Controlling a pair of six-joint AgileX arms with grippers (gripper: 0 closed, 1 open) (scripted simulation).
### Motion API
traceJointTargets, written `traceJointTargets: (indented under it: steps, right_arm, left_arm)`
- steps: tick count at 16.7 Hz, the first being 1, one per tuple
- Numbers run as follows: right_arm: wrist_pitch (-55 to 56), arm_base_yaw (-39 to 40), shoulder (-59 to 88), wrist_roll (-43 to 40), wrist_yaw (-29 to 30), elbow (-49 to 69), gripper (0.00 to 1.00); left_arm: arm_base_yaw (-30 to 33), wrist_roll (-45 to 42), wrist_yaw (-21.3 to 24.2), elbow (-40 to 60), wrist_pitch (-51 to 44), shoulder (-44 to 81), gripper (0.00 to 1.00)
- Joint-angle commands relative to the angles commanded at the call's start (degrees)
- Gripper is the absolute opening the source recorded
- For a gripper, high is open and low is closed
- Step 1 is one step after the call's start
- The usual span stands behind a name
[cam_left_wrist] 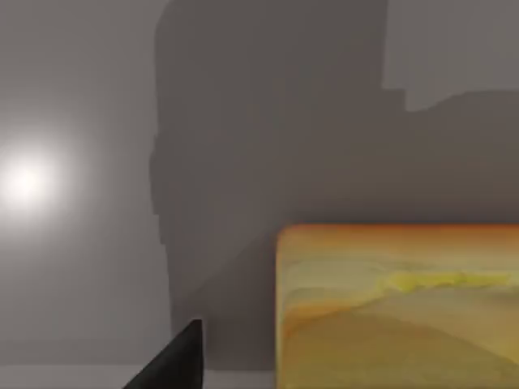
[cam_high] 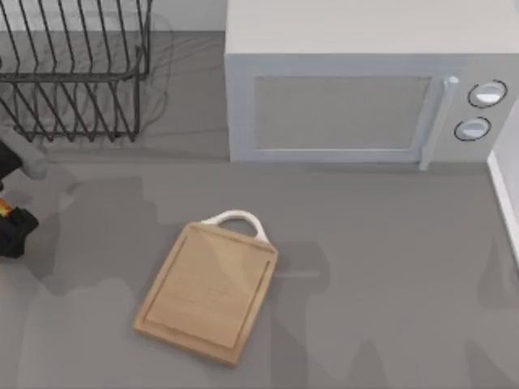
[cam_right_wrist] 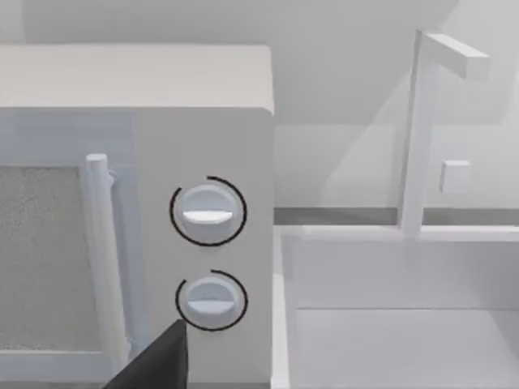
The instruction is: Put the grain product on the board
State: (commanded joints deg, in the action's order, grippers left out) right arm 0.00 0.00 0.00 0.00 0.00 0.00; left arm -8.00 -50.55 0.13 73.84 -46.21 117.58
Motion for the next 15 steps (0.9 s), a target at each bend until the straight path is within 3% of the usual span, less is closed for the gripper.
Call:
traceJointTargets:
  steps: [10,15]
  right_arm:
    - [0.00,0.00,0.00,0.00,0.00,0.00,1.00]
    - [0.00,0.00,0.00,0.00,0.00,0.00,1.00]
  left_arm:
    - [0.00,0.00,0.00,0.00,0.00,0.00,0.02]
    - [0.00,0.00,0.00,0.00,0.00,0.00,0.00]
